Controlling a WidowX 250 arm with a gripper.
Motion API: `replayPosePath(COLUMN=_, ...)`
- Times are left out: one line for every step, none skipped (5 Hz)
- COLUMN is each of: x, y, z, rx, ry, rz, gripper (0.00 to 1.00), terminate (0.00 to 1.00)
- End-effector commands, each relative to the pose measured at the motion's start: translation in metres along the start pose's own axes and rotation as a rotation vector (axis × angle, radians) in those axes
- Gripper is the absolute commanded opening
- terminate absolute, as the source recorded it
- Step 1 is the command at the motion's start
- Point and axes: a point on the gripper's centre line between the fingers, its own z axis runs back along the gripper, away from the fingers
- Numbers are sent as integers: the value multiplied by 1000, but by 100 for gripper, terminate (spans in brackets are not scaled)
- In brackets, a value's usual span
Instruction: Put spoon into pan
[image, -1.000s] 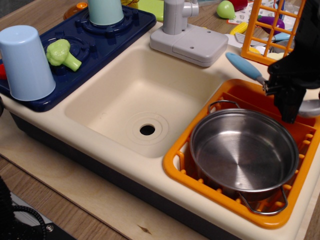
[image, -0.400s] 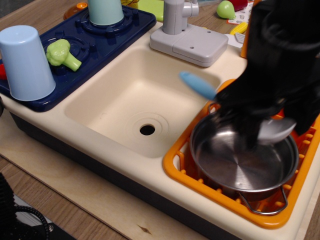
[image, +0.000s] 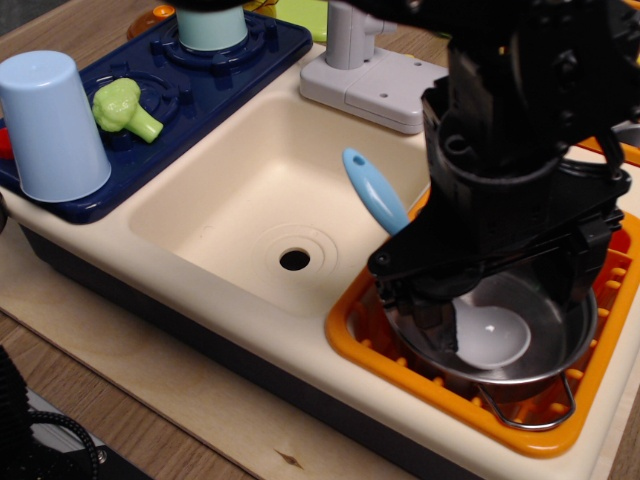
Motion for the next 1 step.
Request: replayPosePath(x=3, y=-5, z=7, rx=-34, ry=-7, rz=0, gripper=100, terminate=100)
